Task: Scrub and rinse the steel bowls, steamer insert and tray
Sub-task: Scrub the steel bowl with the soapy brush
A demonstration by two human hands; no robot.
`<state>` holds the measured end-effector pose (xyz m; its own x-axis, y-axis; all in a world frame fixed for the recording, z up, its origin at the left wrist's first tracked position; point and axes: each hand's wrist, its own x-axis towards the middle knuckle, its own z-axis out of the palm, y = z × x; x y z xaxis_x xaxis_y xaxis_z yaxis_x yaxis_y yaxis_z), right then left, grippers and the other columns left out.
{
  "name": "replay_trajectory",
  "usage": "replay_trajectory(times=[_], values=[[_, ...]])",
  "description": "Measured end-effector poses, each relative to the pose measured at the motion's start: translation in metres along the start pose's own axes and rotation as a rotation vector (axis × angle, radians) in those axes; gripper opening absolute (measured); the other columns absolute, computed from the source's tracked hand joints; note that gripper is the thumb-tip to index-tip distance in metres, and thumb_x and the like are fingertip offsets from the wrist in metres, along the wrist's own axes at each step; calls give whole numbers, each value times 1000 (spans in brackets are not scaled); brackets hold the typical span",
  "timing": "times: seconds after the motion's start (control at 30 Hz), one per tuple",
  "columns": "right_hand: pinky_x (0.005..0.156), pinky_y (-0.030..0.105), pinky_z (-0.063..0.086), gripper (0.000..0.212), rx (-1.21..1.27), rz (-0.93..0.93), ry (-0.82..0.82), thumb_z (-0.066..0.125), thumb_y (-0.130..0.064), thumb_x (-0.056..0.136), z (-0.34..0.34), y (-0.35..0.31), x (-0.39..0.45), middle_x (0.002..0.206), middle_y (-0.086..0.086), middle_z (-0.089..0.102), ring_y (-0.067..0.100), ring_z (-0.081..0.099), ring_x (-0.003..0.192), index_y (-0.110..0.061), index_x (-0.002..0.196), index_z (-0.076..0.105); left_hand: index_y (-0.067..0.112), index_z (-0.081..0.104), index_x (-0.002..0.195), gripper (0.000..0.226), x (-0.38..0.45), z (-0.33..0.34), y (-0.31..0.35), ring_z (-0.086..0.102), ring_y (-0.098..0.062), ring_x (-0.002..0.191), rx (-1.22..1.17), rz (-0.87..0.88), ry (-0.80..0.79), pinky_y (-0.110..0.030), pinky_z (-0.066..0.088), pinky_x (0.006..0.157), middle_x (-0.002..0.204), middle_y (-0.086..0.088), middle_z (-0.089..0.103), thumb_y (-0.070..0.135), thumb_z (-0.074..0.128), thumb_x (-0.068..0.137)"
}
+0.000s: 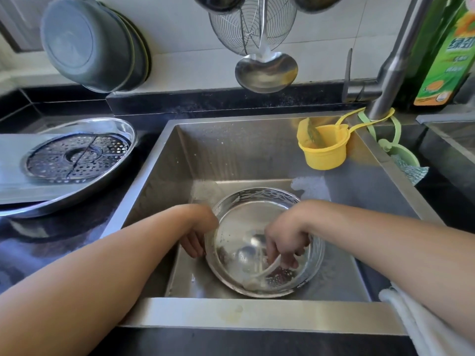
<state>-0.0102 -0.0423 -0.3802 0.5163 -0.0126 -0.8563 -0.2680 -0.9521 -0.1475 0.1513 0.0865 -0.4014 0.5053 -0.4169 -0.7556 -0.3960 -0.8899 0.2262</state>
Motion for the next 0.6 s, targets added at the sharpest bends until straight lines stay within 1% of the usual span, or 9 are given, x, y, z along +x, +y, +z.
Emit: replay_trajectory(times=[0.07,0.17,0.23,0.3,0.33,0.37,0.4,0.47,0.6], values=[[45,20,34,33,6,26,-38,65,-9,92,-1,3,-4,74,-4,65,10,47,54,-21,122,72,-11,57,127,38,2,9,0,71,-26,55,-52,-54,-16,-35,61,47,99,-28,73,17,43,106],[44,20,34,22,98,69,52,62,-18,98,-7,12,-12,75,-2,64,13,44,54,-18,118,71,-16,60,121,33,0,18,0,68,-24,48,-119,-48,-22,-33,59,43,63,-21,70,0,37,105],[50,24,40,17,163,71,241,56,-23,101,-14,18,-19,76,0,65,19,46,59,-23,93,71,-7,63,106,17,-6,13,7,70,-28,56,-161,54,65,-37,62,49,68,-19,69,-6,47,100],[61,35,45,40,210,26,443,50,-17,101,-19,21,-22,74,3,64,25,51,67,-31,68,67,6,57,101,7,-9,-2,15,73,-28,65,-185,181,266,-44,63,54,86,-17,68,-1,55,98],[63,38,45,48,256,3,524,47,-12,100,-22,19,-21,75,4,63,26,52,69,-39,66,69,11,52,105,10,-11,-9,17,73,-27,72,-171,229,387,-44,62,55,95,-15,65,6,58,98],[63,39,44,52,326,-21,580,43,-9,99,-23,16,-20,77,3,61,26,52,70,-47,79,73,13,49,109,14,-15,-14,19,71,-27,80,-158,264,489,-43,60,60,102,-14,63,12,58,98],[62,37,43,52,400,-40,605,40,-9,100,-23,13,-16,81,1,60,26,51,70,-49,108,71,13,48,111,14,-18,-17,21,67,-29,88,-163,293,570,-44,58,69,106,-13,62,15,55,98],[56,33,41,52,524,-84,569,42,-13,100,-21,1,-9,87,3,60,26,49,69,-41,143,51,13,49,108,10,-23,-17,24,63,-33,95,-236,324,668,-48,57,84,106,-13,62,15,49,98],[41,21,35,51,593,-118,343,56,-12,97,-7,-8,-9,73,2,55,17,44,57,-29,145,52,14,51,103,10,-26,-18,20,63,-32,90,-287,324,721,-45,57,74,100,-11,61,12,43,98]])
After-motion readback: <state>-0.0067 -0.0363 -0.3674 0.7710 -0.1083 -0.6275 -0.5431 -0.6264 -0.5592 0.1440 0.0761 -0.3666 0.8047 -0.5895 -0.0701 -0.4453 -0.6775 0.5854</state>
